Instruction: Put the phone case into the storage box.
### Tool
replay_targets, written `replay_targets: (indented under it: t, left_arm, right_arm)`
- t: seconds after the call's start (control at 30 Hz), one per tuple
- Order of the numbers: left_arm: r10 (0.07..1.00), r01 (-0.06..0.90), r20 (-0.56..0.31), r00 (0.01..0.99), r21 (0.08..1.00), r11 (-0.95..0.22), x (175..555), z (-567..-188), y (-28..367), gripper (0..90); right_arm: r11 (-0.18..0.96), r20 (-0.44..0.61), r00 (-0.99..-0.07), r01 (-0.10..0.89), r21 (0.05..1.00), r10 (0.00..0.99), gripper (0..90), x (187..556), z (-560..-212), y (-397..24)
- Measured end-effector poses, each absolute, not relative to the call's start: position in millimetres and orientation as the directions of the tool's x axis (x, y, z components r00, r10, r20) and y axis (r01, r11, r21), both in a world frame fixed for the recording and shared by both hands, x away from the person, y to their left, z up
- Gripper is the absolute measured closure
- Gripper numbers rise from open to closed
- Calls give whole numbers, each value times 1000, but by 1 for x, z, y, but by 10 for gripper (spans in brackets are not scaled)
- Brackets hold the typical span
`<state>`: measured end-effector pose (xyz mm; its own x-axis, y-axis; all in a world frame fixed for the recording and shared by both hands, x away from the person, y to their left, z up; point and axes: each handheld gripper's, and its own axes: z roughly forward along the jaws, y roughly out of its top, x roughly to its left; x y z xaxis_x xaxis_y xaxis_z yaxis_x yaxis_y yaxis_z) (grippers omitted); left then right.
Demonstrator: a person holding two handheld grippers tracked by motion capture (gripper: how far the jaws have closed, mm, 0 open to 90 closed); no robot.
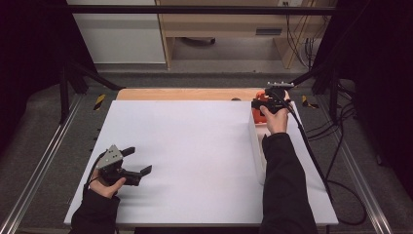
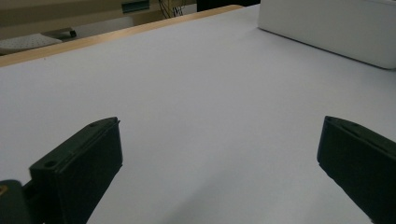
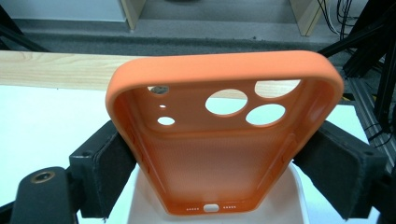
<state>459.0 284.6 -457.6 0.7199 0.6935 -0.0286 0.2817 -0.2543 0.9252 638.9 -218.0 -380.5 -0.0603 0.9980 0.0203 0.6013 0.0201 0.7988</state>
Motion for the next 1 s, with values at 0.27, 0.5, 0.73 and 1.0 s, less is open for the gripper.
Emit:
replay_targets:
  t: [0.27,0.5,0.73,1.0]
  left_arm:
    - [692,281,-27,722,925,-257,459,-458,284,0]
    - [692,281,-27,722,924,-258,459,-458,284,0]
    - [692,281,-27,721,925,-257,459,-458,284,0]
    - [690,281,-25,723,924,-261,459,-458,283,0]
  right_arm:
    - [29,14,-66,612,790,998,151,640,-385,-218]
    - [38,7,-69,624,781,998,151,642,-389,-215]
    - [39,6,-69,625,780,998,151,642,-391,-215]
    - [30,13,-63,629,777,998,150,642,-394,-217]
